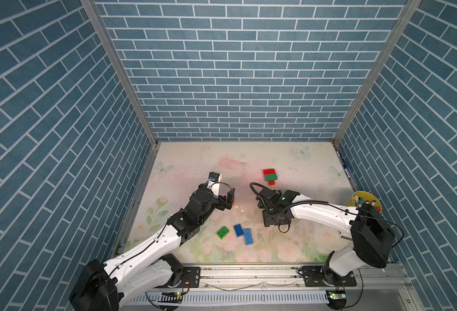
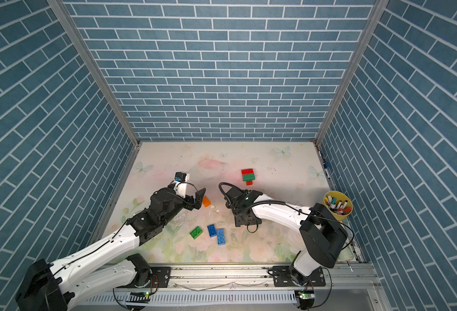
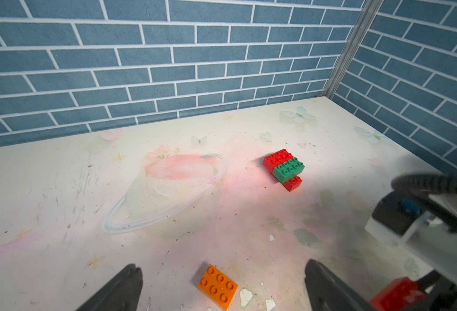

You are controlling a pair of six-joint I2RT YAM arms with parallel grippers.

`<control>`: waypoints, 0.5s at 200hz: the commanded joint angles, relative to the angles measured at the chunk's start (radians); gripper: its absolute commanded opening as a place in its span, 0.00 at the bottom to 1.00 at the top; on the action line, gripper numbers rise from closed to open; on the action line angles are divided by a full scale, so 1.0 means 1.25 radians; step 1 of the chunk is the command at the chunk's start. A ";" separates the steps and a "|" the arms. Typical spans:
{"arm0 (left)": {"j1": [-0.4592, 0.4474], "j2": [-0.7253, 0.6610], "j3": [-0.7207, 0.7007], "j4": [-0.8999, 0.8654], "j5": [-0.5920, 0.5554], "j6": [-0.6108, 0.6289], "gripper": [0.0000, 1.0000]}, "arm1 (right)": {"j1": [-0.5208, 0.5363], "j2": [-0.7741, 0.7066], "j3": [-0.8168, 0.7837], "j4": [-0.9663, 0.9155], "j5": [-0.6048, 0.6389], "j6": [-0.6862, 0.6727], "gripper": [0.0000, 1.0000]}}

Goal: Assemble a rectangle with lego
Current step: Pick up the lego brick from the center of the board, then place the lego brick at the center of the board.

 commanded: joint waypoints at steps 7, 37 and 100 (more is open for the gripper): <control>-0.001 -0.012 0.026 0.040 0.002 0.044 1.00 | -0.078 -0.017 0.054 -0.013 -0.013 -0.027 0.48; -0.001 0.027 0.048 0.077 0.047 0.114 1.00 | -0.125 0.042 0.120 -0.022 -0.068 -0.104 0.49; 0.021 0.101 -0.003 0.171 0.108 0.040 1.00 | -0.198 0.163 0.264 -0.064 -0.113 -0.201 0.50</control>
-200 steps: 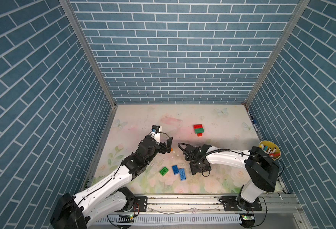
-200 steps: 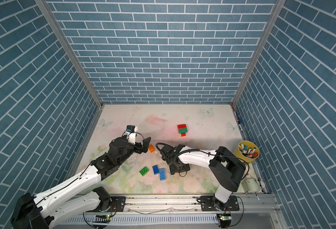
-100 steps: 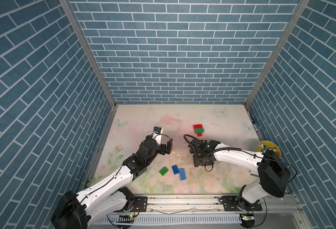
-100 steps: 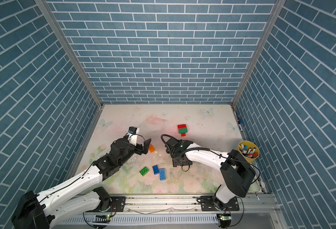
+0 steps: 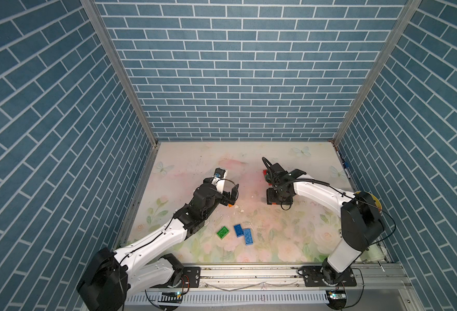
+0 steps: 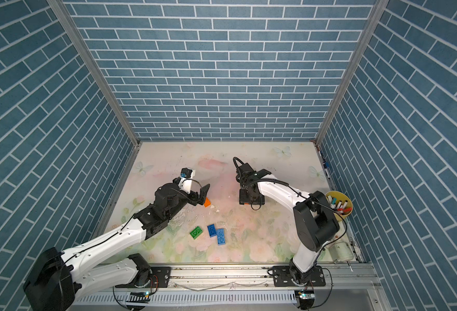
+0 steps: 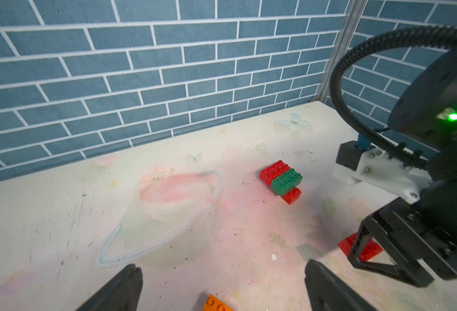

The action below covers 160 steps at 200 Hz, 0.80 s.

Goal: Assemble a rectangle with lego
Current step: Place the lego brick at the center of the board.

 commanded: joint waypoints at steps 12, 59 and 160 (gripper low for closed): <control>0.011 0.008 -0.036 0.087 0.067 -0.008 1.00 | -0.026 0.050 0.086 -0.049 -0.015 -0.090 0.50; 0.022 0.011 -0.038 0.081 0.079 0.008 1.00 | -0.050 0.127 0.016 0.002 -0.014 -0.127 0.51; 0.022 0.036 -0.039 0.079 0.094 -0.007 1.00 | -0.050 0.054 -0.066 0.093 0.048 -0.100 0.82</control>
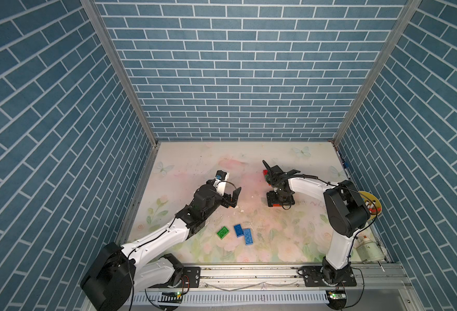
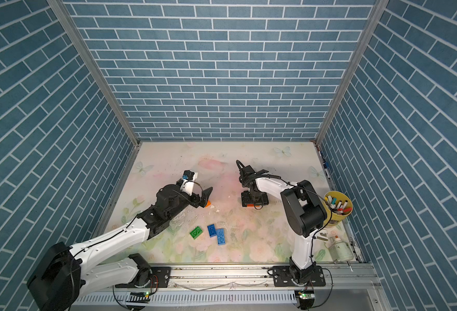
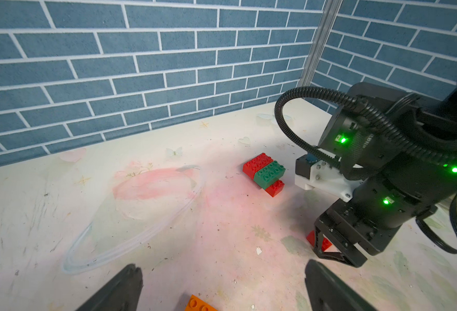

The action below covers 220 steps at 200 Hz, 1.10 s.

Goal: Assemble a rectangle with lego
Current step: Place the lego brick at the center of the board, then pick up the lego brick from the center of the board.

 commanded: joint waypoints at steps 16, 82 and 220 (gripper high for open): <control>0.005 0.007 -0.005 0.010 0.016 -0.008 1.00 | 0.000 -0.044 -0.022 0.029 0.032 0.022 0.82; 0.005 0.023 -0.004 0.006 0.017 -0.014 1.00 | 0.001 -0.048 -0.046 0.068 0.039 0.051 0.64; 0.008 0.023 0.025 0.004 0.046 -0.009 1.00 | -0.088 0.123 0.307 -0.104 -0.089 -0.208 0.43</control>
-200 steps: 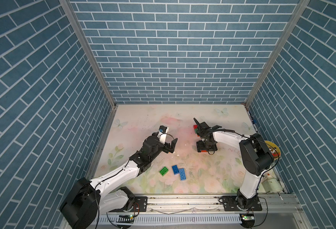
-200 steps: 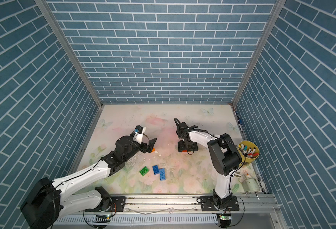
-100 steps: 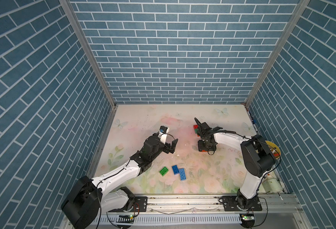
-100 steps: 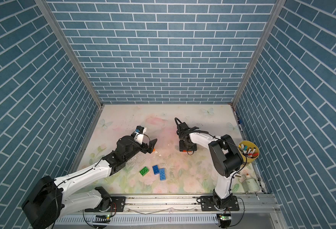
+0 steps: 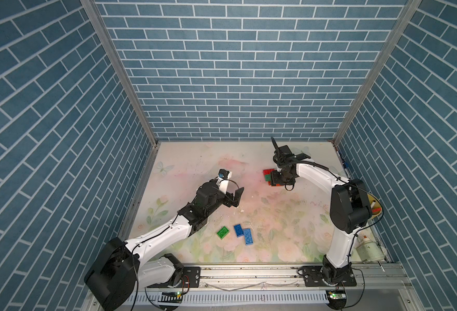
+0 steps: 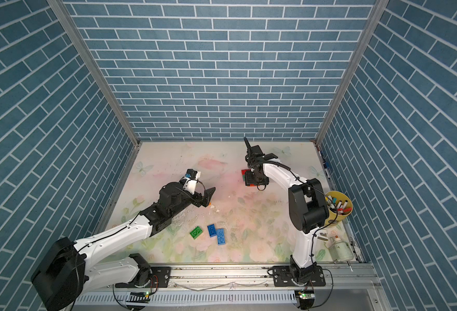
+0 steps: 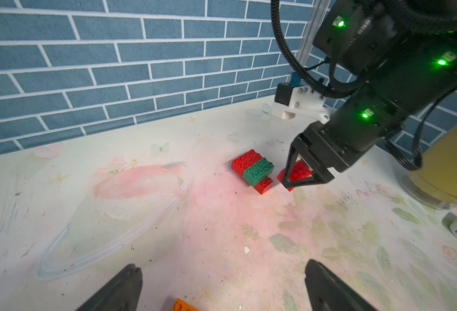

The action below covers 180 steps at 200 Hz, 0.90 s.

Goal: Assemble a rectangle with lego
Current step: Pick up the lego brick from the center of the board, then assemble the lego brick with the lego brick.

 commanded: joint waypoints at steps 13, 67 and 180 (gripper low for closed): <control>0.007 -0.010 -0.002 0.012 0.003 0.014 1.00 | 0.006 0.086 0.084 -0.079 -0.021 -0.085 0.43; 0.010 -0.013 -0.004 0.014 -0.001 0.013 1.00 | 0.006 0.123 0.141 -0.103 0.007 -0.094 0.44; 0.015 -0.003 -0.006 0.017 -0.005 0.011 1.00 | 0.006 0.203 0.235 -0.134 0.022 -0.124 0.46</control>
